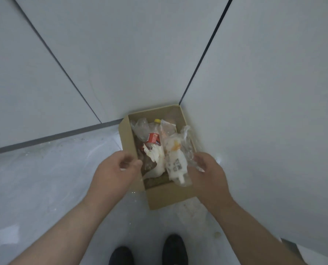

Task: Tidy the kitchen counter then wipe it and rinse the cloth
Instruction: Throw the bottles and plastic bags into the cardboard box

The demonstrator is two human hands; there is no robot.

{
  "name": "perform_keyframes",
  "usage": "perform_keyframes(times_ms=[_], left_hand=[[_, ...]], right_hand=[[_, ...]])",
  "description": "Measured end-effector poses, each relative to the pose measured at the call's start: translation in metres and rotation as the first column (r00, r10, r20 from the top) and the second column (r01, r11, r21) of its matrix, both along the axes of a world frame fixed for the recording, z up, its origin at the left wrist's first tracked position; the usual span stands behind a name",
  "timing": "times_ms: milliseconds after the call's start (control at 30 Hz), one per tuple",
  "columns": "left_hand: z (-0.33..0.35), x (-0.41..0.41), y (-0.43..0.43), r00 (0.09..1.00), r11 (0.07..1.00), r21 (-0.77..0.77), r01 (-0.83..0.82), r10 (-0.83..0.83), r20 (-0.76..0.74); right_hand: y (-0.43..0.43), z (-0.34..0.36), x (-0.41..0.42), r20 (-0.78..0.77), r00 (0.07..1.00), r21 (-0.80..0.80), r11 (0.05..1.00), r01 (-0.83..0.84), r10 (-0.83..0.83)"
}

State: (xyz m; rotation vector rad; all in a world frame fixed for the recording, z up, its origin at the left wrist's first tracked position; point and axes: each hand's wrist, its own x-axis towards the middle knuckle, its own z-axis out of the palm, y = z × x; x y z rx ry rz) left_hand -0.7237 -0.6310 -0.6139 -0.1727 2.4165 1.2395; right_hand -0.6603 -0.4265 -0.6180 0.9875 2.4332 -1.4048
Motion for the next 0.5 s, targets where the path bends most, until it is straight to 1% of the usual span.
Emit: perform_keyframes(times_ms=[100,233,333,500], left_hand=[[0.028,0.009,-0.008,1.0,1.0,0.013,0.003,-0.003,0.021],[0.081,0.019,-0.022,0.997,0.999,0.011,0.052,-0.053,0.055],[0.138,0.015,-0.037,0.994,0.997,0.014,0.071,-0.071,0.078],[0.249,0.003,-0.05,0.994,0.995,-0.01,0.102,-0.101,0.027]], right_hand=[[-0.008,0.028,0.006,-0.006,1.0,-0.001,1.0,-0.01,0.01],[-0.017,0.083,0.016,-0.002,1.0,-0.081,0.996,-0.031,0.031],[-0.02,0.137,0.017,0.004,0.997,-0.089,0.993,-0.083,0.083],[-0.025,0.248,0.012,-0.044,0.99,-0.086,0.987,-0.135,0.132]])
